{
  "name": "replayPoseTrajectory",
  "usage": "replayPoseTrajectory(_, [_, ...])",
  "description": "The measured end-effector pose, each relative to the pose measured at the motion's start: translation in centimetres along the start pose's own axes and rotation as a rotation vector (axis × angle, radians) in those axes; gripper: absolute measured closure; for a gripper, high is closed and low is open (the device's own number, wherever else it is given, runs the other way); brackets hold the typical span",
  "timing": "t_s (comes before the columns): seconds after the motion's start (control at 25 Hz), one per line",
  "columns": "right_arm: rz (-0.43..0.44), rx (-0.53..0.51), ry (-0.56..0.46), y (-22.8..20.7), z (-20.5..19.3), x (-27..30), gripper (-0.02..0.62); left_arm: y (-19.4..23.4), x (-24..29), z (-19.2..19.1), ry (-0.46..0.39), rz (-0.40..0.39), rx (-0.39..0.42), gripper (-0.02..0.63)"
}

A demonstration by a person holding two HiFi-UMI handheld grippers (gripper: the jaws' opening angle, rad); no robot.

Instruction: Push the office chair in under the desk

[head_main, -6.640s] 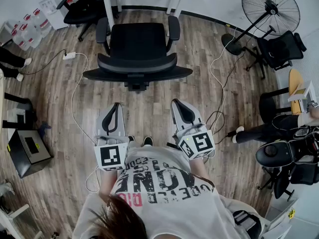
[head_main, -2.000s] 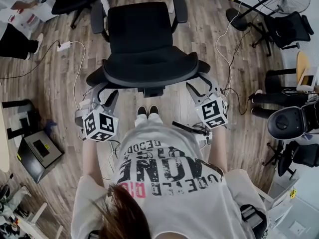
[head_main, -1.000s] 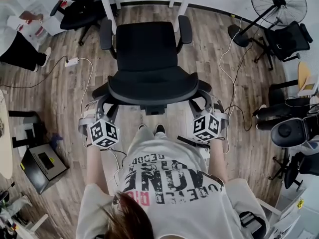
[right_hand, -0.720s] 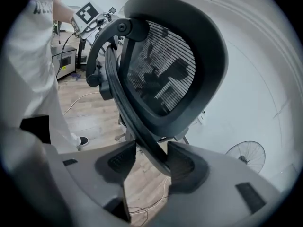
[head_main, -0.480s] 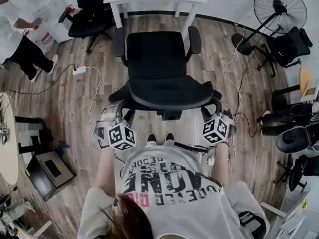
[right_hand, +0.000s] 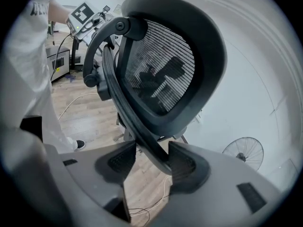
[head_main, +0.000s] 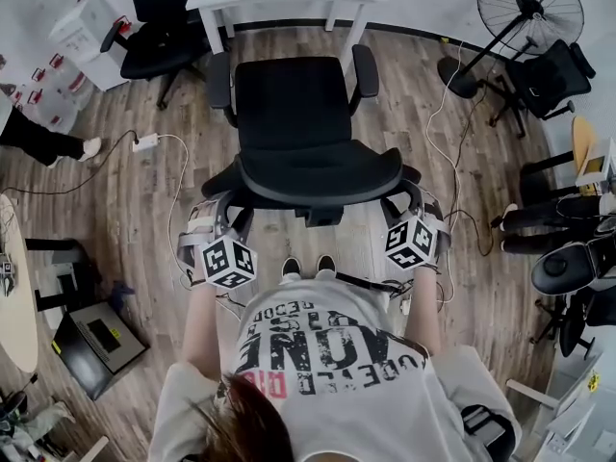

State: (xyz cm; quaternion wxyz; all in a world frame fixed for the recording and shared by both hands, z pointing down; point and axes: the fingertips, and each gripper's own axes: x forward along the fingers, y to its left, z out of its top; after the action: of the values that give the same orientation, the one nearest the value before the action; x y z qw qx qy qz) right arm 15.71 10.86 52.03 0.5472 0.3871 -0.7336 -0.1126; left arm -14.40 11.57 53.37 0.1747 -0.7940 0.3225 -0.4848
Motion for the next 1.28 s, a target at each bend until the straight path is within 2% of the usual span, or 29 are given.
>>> replayPoseTrajectory(0.6, [0.031,0.003,0.014,-1.7,1.6,2.4,0.403,3.0,2.4,-0.8,-0.027,-0.015,-0.003,0.407])
replayPoseTrajectory(0.88, [0.02,0.011,0.012,-2.4,2.4,3.3,0.403,4.3,3.3,-1.1,-0.046,-0.03,0.0,0.407])
replayPoseTrajectory(1.28, [0.022,0.007,-0.016,-3.7,3.8,5.1,0.403,6.7,5.0,-1.8,-0.027,-0.022,-0.006,0.403])
